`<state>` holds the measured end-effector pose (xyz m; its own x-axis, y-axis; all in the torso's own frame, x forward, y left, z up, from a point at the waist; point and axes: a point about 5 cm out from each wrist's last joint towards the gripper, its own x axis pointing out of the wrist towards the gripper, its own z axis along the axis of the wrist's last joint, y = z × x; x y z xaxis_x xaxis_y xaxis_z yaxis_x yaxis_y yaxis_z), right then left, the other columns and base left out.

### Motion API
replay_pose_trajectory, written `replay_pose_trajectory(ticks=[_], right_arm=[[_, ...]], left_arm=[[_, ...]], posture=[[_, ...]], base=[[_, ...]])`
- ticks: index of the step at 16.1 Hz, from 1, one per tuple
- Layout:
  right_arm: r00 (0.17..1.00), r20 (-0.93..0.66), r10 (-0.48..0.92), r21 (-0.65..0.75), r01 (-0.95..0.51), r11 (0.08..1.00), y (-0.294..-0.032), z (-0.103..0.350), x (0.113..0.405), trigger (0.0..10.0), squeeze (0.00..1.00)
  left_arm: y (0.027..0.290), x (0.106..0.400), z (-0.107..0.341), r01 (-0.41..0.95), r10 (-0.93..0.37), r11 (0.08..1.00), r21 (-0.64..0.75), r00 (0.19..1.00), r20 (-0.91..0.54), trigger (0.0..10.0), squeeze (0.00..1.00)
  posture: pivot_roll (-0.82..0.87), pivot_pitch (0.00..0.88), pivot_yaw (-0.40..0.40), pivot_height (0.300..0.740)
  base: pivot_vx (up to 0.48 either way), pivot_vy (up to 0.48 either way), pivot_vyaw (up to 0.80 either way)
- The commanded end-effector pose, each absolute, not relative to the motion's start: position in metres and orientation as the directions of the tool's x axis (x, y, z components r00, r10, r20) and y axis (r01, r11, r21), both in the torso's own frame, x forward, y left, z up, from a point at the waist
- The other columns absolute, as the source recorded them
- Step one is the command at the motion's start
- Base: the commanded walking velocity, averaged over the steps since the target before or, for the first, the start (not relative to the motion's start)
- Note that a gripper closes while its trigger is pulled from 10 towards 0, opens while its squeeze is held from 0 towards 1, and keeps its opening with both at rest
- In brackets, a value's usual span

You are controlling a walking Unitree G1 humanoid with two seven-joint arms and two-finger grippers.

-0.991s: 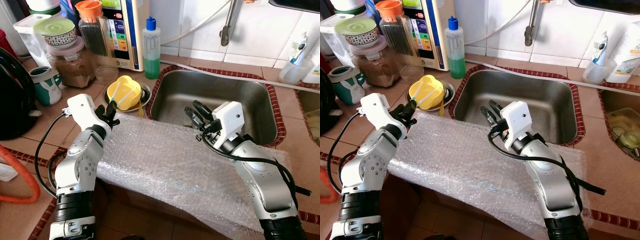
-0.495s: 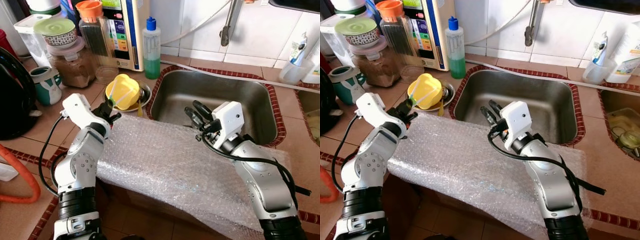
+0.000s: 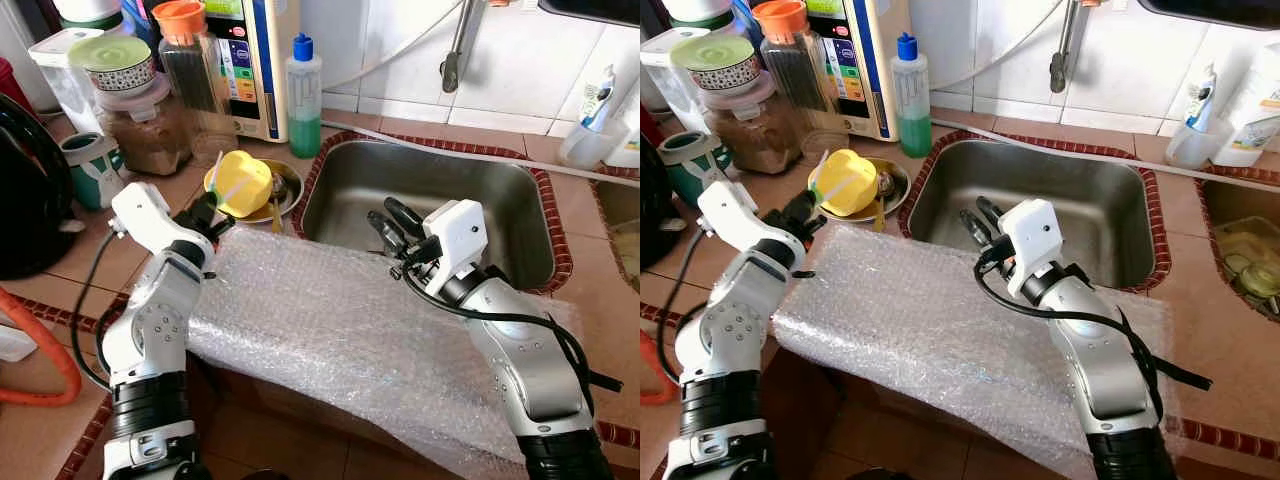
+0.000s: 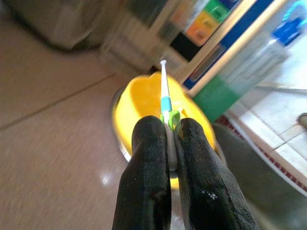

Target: Kitchen organization

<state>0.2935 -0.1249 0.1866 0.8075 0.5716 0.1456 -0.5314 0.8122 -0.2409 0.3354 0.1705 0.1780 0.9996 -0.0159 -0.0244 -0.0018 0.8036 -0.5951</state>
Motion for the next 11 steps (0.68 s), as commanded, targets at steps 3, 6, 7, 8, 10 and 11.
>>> replay_pose_trajectory(ticks=[3, 6, 7, 8, 10, 11], right_arm=[[0.805, 0.152, 0.574, -0.250, -0.531, 0.810, -0.123, 0.189, 0.295, 10.0, 0.00], [0.813, 0.154, 0.562, -0.250, -0.518, 0.818, -0.125, 0.189, 0.296, 10.0, 0.00], [0.825, 0.164, 0.541, -0.233, -0.501, 0.834, -0.127, 0.191, 0.298, 10.0, 0.00], [0.837, 0.174, 0.519, -0.206, -0.484, 0.850, -0.130, 0.192, 0.300, 10.0, 0.00], [0.857, 0.196, 0.477, -0.125, -0.461, 0.879, -0.134, 0.196, 0.304, 10.0, 0.00], [0.873, 0.214, 0.438, -0.008, -0.447, 0.895, -0.135, 0.199, 0.306, 10.0, 0.00]], left_arm=[[0.166, 0.336, 0.195, 0.108, -0.086, 0.852, -0.512, 0.994, 0.068, 0.0, 0.00], [0.157, 0.336, 0.205, 0.232, -0.182, 0.855, -0.464, 0.972, 0.150, 0.0, 0.00], [0.151, 0.335, 0.210, 0.288, -0.225, 0.832, -0.474, 0.956, 0.187, 0.0, 0.00], [0.147, 0.334, 0.213, 0.324, -0.248, 0.812, -0.485, 0.944, 0.217, 0.0, 0.00], [0.138, 0.331, 0.219, 0.385, -0.287, 0.778, -0.497, 0.921, 0.265, 0.0, 0.00], [0.130, 0.329, 0.220, 0.430, -0.325, 0.746, -0.508, 0.902, 0.285, 0.0, 0.00]], posture=[[-0.03, 0.051, 0.051, 0.740], [-0.04, 0.051, 0.052, 0.740], [-0.04, 0.053, 0.051, 0.740], [-0.04, 0.053, 0.051, 0.740], [-0.04, 0.053, 0.051, 0.740], [-0.04, 0.053, 0.051, 0.740]], base=[[0.000, 0.000, 0.00], [0.000, 0.000, 0.00], [0.000, 0.000, 0.00], [0.000, 0.000, 0.00], [0.000, 0.000, 0.00], [0.000, 0.000, 0.00]])
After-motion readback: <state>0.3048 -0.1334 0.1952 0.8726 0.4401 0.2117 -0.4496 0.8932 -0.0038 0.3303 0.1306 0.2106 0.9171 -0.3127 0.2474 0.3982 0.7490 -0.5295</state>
